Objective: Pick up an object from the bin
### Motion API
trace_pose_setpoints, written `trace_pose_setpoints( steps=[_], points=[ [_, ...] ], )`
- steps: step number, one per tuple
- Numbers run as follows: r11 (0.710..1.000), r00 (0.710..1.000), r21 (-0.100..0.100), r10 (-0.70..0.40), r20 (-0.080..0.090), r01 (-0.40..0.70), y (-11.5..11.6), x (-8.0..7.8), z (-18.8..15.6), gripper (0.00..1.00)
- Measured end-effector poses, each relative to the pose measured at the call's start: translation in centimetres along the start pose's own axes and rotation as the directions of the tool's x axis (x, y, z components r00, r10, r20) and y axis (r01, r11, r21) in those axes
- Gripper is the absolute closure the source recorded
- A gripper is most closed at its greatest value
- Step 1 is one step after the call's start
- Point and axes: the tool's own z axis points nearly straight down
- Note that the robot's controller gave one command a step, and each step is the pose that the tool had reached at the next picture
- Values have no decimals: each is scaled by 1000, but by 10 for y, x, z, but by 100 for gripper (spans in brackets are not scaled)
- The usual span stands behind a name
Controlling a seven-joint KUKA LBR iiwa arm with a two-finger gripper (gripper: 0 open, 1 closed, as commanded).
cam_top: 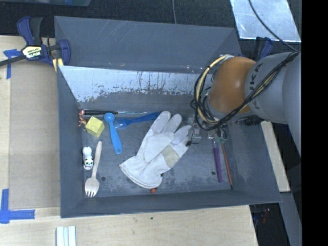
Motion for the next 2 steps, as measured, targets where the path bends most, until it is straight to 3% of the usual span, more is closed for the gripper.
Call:
trace_pose_setpoints(
  steps=[2],
  points=[
    [997, 997, -9, -78, 9, 78, -5, 4, -4, 100]
  ],
)
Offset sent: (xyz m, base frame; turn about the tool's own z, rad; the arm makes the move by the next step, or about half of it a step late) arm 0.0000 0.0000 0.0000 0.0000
